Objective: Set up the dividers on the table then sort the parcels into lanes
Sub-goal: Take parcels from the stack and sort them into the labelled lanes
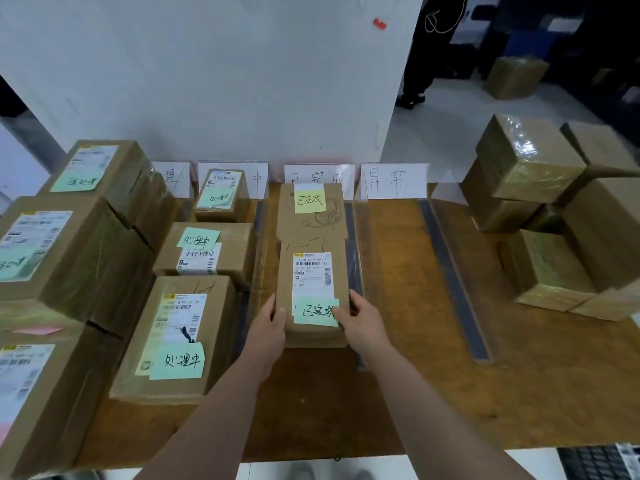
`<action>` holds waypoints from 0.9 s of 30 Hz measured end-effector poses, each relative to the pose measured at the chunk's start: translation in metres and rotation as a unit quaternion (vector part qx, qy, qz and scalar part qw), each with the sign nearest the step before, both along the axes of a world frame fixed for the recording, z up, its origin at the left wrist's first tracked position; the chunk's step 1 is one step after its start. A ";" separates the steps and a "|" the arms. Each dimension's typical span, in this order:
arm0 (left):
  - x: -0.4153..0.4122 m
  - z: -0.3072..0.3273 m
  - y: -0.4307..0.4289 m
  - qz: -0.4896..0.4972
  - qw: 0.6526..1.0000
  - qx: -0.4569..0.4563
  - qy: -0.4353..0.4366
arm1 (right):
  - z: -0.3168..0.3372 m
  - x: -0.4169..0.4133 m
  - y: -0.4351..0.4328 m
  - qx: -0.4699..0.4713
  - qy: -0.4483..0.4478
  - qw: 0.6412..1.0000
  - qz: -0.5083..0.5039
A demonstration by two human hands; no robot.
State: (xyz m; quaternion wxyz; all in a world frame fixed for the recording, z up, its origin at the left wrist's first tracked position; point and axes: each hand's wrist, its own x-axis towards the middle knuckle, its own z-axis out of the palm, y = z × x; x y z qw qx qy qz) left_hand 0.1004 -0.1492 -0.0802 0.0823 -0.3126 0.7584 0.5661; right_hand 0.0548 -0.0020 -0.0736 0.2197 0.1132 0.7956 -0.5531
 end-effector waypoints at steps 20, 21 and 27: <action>-0.025 0.094 0.030 -0.119 0.943 -0.276 0.143 | 0.094 -0.008 0.051 0.186 0.199 0.962 0.022; -0.026 0.101 0.039 -0.132 0.935 -0.289 0.157 | 0.099 -0.005 0.061 0.202 0.212 0.956 0.023; -0.035 0.132 0.120 -0.218 0.892 -0.326 0.226 | 0.126 0.013 0.144 0.270 0.262 0.926 -0.023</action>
